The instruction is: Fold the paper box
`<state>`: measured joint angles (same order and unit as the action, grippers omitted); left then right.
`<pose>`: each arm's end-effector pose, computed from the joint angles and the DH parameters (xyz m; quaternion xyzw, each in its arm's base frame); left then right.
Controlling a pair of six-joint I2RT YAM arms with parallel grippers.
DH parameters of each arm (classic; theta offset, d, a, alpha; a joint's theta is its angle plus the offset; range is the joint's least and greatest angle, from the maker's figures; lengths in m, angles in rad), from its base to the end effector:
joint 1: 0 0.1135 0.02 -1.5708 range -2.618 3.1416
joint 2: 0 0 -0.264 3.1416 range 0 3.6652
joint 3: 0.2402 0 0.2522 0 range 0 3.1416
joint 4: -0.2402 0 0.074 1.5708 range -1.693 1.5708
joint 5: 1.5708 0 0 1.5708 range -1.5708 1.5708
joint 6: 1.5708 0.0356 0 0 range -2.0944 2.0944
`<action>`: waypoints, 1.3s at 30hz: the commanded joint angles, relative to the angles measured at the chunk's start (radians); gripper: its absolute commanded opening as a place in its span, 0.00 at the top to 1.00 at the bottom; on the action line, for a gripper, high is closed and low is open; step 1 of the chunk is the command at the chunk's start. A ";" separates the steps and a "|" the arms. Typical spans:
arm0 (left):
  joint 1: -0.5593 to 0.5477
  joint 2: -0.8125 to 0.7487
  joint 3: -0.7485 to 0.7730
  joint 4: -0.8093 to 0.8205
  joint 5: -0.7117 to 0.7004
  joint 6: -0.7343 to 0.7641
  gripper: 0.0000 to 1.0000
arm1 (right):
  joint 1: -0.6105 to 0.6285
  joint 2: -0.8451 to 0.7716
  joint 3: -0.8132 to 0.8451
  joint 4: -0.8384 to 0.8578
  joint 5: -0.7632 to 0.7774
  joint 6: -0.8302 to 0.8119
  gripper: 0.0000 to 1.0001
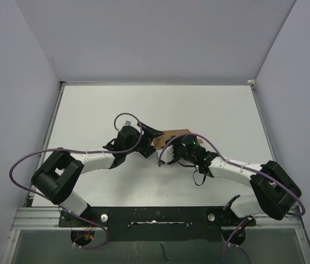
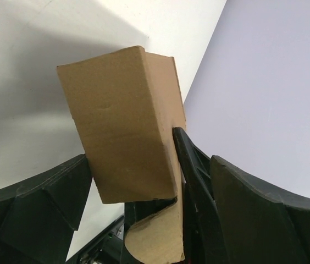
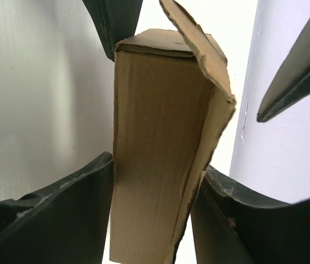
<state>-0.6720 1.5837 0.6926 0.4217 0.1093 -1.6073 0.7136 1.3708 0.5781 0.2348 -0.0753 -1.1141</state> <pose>0.2493 -0.2033 0.1752 -0.3581 0.7724 -0.4941 0.1761 0.2062 0.1821 0.1819 -0.7031 0.5192 -0.0642 0.4816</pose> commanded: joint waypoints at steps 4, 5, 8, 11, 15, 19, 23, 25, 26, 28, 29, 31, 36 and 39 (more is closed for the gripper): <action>0.016 -0.167 -0.005 0.012 -0.033 0.061 0.09 | -0.030 -0.074 0.054 -0.023 -0.050 0.093 0.57; 0.017 -0.186 -0.015 0.005 -0.040 0.069 0.08 | -0.039 -0.081 0.063 -0.042 -0.061 0.113 0.57; 0.024 -0.245 -0.041 -0.027 -0.059 0.118 0.03 | -0.067 -0.097 0.090 -0.082 -0.082 0.158 0.57; 0.028 -0.302 -0.047 -0.063 -0.079 0.191 0.02 | -0.098 -0.105 0.125 -0.135 -0.117 0.208 0.57; 0.030 -0.386 -0.047 -0.125 -0.114 0.337 0.02 | -0.165 -0.121 0.183 -0.212 -0.197 0.306 0.57; 0.030 -0.448 -0.083 -0.085 -0.127 0.540 0.02 | -0.242 -0.139 0.250 -0.300 -0.299 0.431 0.58; 0.031 -0.467 -0.126 -0.018 -0.104 0.735 0.02 | -0.319 -0.118 0.319 -0.384 -0.421 0.551 0.57; 0.031 -0.468 -0.153 0.022 -0.082 0.800 0.02 | -0.384 -0.092 0.354 -0.418 -0.534 0.660 0.58; 0.033 -0.467 -0.167 0.044 -0.067 0.826 0.02 | -0.427 -0.072 0.369 -0.423 -0.600 0.724 0.58; 0.039 -0.465 -0.189 0.075 -0.029 0.876 0.02 | -0.509 -0.023 0.404 -0.435 -0.737 0.838 0.58; 0.041 -0.463 -0.196 0.083 -0.018 0.892 0.02 | -0.537 0.005 0.425 -0.452 -0.789 0.879 0.58; 0.045 -0.458 -0.210 0.084 -0.013 0.908 0.02 | -0.572 0.062 0.469 -0.495 -0.873 0.937 0.58; 0.056 -0.431 -0.236 0.112 0.008 0.898 0.02 | -0.591 0.211 0.507 -0.468 -1.053 1.120 0.58; 0.063 -0.401 -0.238 0.122 0.028 0.880 0.02 | -0.605 0.313 0.507 -0.367 -1.162 1.268 0.57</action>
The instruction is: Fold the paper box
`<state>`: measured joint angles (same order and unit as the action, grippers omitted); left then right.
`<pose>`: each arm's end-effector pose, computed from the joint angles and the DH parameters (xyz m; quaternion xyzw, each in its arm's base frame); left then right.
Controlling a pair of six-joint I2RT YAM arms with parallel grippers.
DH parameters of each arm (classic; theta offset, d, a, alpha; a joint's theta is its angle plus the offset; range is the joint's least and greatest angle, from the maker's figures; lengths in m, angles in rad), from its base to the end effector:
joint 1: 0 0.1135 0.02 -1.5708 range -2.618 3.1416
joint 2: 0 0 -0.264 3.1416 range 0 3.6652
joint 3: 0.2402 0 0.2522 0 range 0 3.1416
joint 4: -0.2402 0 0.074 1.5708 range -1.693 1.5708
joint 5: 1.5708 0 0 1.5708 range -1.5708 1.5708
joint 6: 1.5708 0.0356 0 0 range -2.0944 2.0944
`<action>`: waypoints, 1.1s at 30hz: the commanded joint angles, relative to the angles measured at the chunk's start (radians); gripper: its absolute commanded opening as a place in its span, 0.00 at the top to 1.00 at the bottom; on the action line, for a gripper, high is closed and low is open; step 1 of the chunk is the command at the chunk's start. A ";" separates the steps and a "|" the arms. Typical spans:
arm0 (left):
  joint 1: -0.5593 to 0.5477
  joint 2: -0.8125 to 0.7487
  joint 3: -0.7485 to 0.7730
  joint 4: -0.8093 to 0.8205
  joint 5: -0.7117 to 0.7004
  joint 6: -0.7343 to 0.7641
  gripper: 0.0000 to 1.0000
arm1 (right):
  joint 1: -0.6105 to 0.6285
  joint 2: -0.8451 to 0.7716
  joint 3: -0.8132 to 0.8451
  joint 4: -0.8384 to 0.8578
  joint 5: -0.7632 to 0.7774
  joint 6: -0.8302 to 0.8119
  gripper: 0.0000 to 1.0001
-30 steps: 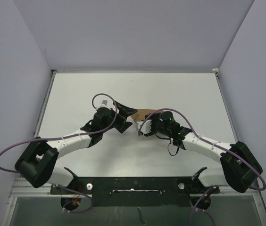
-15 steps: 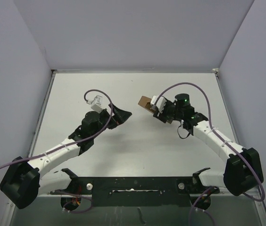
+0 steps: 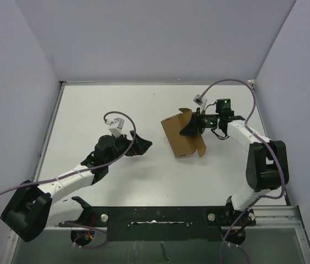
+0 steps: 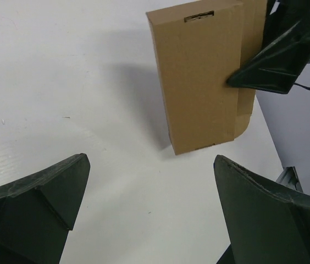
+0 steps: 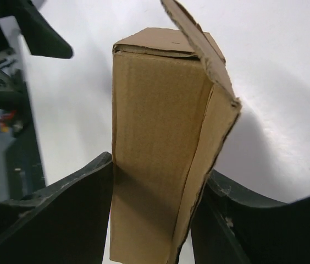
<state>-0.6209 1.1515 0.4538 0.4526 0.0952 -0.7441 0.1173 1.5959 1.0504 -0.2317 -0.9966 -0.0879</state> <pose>0.1973 -0.1453 0.2167 -0.0192 0.7877 -0.4168 0.4533 0.3279 0.0687 0.2362 -0.2667 0.7870 0.4457 0.3330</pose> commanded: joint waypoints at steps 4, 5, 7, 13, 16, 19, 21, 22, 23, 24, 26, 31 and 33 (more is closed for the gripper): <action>0.019 0.089 0.020 0.100 0.073 -0.030 0.02 | -0.016 0.243 0.073 0.137 -0.290 0.340 0.57; 0.020 0.108 0.030 0.097 0.082 -0.040 0.02 | -0.016 0.271 0.074 0.159 -0.294 0.360 0.56; 0.021 0.147 0.053 0.088 0.099 -0.067 0.03 | -0.017 0.322 0.061 0.234 -0.306 0.445 0.56; 0.022 0.250 0.112 0.076 0.131 -0.106 0.03 | -0.028 0.430 0.054 0.278 -0.307 0.514 0.43; 0.021 0.286 0.130 0.077 0.140 -0.115 0.03 | -0.043 0.452 0.078 0.174 -0.264 0.441 0.30; 0.020 0.302 0.147 0.069 0.146 -0.114 0.03 | -0.065 0.462 0.140 -0.046 -0.209 0.287 0.23; 0.020 0.298 0.152 0.061 0.142 -0.109 0.03 | -0.084 0.459 0.194 -0.191 -0.159 0.146 0.20; 0.020 0.291 0.151 0.057 0.136 -0.103 0.03 | -0.094 0.455 0.218 -0.244 -0.126 0.094 0.18; 0.021 0.284 0.149 0.055 0.129 -0.100 0.03 | -0.107 0.448 0.229 -0.281 -0.105 0.056 0.17; 0.020 0.276 0.144 0.056 0.124 -0.094 0.03 | -0.119 0.444 0.243 -0.320 -0.081 0.009 0.16; 0.020 0.263 0.137 0.057 0.121 -0.086 0.03 | -0.137 0.441 0.275 -0.411 -0.050 -0.082 0.15; 0.020 0.259 0.128 0.060 0.127 -0.078 0.03 | -0.187 0.390 0.308 -0.515 0.034 -0.210 0.17; 0.020 0.265 0.128 0.059 0.138 -0.077 0.04 | -0.195 0.324 0.297 -0.520 0.086 -0.258 0.25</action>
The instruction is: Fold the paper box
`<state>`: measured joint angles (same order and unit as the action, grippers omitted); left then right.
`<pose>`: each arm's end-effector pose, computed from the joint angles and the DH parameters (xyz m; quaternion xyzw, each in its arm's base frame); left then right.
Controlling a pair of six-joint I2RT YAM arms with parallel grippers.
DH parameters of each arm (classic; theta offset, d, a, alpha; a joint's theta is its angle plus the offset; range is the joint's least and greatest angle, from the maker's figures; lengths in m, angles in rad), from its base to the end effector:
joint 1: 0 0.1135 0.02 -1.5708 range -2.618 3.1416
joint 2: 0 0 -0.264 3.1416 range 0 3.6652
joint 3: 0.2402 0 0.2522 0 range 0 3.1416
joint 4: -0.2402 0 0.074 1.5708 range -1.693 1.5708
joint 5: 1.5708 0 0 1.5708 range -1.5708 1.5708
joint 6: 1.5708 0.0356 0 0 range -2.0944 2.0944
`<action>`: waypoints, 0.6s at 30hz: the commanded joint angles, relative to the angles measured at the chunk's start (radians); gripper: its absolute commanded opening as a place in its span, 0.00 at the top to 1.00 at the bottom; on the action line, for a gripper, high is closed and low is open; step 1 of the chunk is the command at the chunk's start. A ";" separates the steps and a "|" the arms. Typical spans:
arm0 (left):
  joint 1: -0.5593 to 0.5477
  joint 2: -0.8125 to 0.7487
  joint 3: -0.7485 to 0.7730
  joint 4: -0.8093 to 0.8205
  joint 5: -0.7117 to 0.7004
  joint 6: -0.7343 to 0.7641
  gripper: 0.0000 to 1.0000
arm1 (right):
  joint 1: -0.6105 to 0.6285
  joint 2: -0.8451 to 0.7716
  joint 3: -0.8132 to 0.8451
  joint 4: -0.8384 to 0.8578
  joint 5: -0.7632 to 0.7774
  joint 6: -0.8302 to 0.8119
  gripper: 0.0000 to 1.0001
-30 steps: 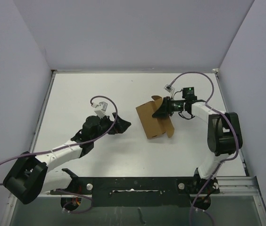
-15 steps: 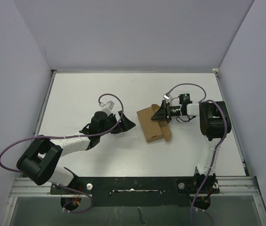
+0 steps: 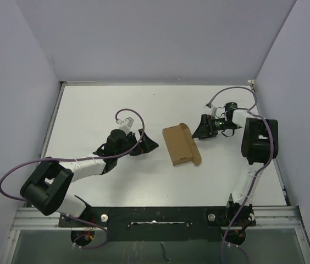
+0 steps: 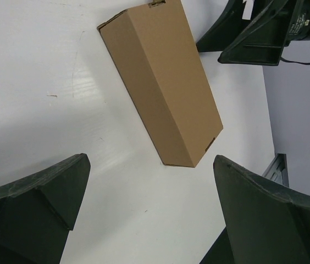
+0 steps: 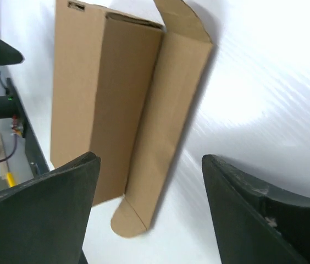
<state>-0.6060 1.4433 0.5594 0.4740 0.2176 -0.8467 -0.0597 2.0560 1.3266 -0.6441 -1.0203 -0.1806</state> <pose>0.2323 -0.1703 0.1807 -0.0407 0.8324 -0.4299 0.3473 0.3850 0.0074 0.1377 -0.1005 0.8639 0.4721 0.1436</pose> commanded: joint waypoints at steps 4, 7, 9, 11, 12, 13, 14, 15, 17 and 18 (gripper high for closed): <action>-0.002 -0.002 0.034 0.051 0.043 0.019 0.04 | 0.021 -0.210 -0.018 -0.105 0.161 -0.206 0.63; -0.012 0.034 0.066 0.044 0.054 0.017 0.06 | 0.079 -0.229 -0.049 -0.097 0.198 -0.228 0.96; -0.020 0.064 0.091 0.036 0.054 0.029 0.06 | 0.111 -0.220 -0.061 -0.091 0.215 -0.229 1.00; -0.024 0.096 0.113 0.028 0.055 0.031 0.07 | 0.132 -0.199 -0.061 -0.092 0.223 -0.227 1.00; -0.024 0.109 0.121 0.026 0.058 0.030 0.07 | 0.140 -0.188 -0.060 -0.092 0.231 -0.226 1.00; -0.026 0.118 0.125 0.026 0.062 0.029 0.07 | 0.149 -0.178 -0.060 -0.093 0.238 -0.226 1.00; -0.027 0.124 0.128 0.026 0.063 0.028 0.08 | 0.159 -0.170 -0.060 -0.094 0.241 -0.226 1.00; -0.027 0.128 0.127 0.025 0.061 0.028 0.08 | 0.171 -0.162 -0.059 -0.095 0.243 -0.226 1.00; -0.028 0.128 0.126 0.016 0.053 0.033 0.08 | 0.199 -0.152 -0.058 -0.095 0.250 -0.230 1.00; -0.029 0.126 0.127 0.009 0.048 0.037 0.08 | 0.218 -0.145 -0.057 -0.095 0.249 -0.233 1.00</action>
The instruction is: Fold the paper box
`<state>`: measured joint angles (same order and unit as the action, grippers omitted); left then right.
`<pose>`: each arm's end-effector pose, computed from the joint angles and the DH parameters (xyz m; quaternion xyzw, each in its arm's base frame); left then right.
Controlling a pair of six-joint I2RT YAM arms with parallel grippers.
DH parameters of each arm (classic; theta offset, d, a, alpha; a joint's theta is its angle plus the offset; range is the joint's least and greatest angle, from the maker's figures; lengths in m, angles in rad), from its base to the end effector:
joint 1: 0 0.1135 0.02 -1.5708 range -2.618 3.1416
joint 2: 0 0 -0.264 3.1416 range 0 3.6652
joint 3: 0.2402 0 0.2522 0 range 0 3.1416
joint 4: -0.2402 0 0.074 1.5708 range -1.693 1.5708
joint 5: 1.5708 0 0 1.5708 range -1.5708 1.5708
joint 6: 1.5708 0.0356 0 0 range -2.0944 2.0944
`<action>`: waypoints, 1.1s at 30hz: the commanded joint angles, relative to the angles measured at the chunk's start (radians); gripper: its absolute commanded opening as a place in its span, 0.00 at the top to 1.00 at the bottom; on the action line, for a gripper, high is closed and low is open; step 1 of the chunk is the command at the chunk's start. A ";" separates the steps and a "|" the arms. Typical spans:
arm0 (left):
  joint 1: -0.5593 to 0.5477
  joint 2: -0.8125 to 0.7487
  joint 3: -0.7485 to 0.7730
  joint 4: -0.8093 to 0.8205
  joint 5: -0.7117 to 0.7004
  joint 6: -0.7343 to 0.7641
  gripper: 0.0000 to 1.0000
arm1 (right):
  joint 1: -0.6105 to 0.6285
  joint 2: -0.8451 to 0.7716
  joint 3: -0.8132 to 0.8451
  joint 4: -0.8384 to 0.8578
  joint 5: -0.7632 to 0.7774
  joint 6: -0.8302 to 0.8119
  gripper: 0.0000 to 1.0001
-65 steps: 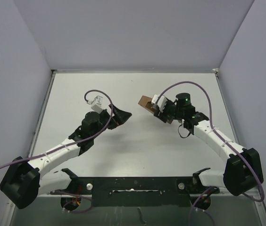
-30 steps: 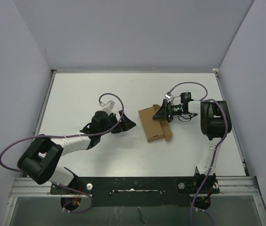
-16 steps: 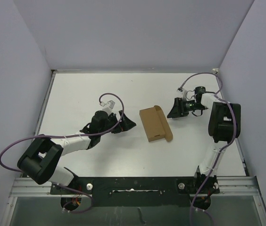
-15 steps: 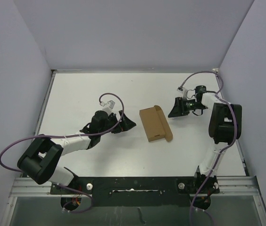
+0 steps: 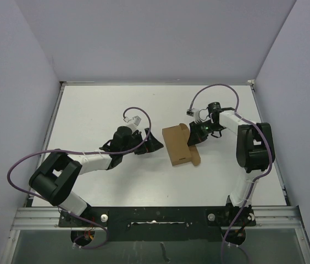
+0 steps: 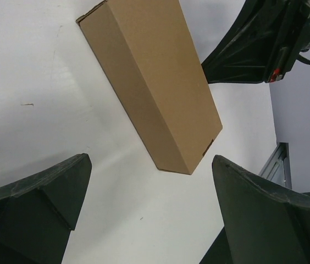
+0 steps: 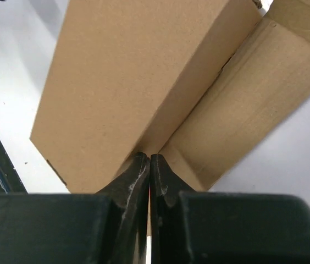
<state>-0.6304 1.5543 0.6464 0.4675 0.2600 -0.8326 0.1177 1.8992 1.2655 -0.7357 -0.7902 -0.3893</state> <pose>0.2464 -0.1912 0.1751 -0.0154 0.8401 -0.4362 0.3221 0.3524 0.0671 0.1696 -0.2677 0.8792 0.3669 0.1438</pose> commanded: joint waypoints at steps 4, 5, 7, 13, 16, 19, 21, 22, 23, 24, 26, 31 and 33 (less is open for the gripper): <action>-0.004 0.001 0.038 -0.021 -0.013 0.046 0.08 | 0.129 0.036 0.025 -0.033 -0.049 -0.059 1.00; -0.005 -0.005 0.037 -0.029 -0.012 0.051 0.08 | 0.150 0.037 0.032 -0.042 -0.074 -0.069 1.00; -0.004 -0.025 0.026 -0.047 -0.017 0.064 0.08 | 0.184 0.029 0.044 -0.050 -0.091 -0.083 1.00; -0.002 -0.168 -0.031 -0.122 -0.089 0.133 0.08 | 0.150 -0.068 0.036 -0.062 0.001 -0.141 0.99; 0.007 -0.246 -0.054 -0.137 -0.094 0.181 0.06 | 0.136 -0.167 -0.003 -0.065 -0.006 -0.225 0.93; 0.039 -0.304 -0.107 -0.039 -0.048 0.176 0.02 | 0.154 -0.307 -0.095 -0.033 -0.075 -0.345 0.75; 0.073 -0.326 -0.159 0.045 -0.024 0.113 0.02 | 0.162 -0.400 -0.171 -0.002 -0.125 -0.461 0.57; 0.084 -0.330 -0.182 0.084 -0.009 0.102 0.02 | 0.161 -0.444 -0.214 0.021 -0.148 -0.512 0.43; 0.093 -0.333 -0.187 0.093 0.004 0.096 0.02 | 0.160 -0.484 -0.258 0.056 -0.155 -0.541 0.28; 0.097 -0.331 -0.184 0.085 0.010 0.096 0.02 | 0.159 -0.514 -0.300 0.089 -0.155 -0.560 0.11; 0.095 -0.327 -0.170 0.051 0.008 0.109 0.02 | 0.146 -0.561 -0.369 0.084 -0.203 -0.691 0.02; 0.030 -0.312 -0.103 -0.127 -0.079 0.215 0.03 | 0.167 -0.607 -0.459 0.034 -0.218 -0.906 0.02; 0.002 -0.309 -0.104 -0.138 -0.116 0.238 0.03 | 0.197 -0.614 -0.500 0.053 -0.182 -0.930 0.01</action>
<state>-0.5766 1.2423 0.4839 0.3820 0.2131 -0.6800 0.2752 1.3201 0.8097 -0.7059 -0.9504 -1.1320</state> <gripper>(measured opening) 0.974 0.980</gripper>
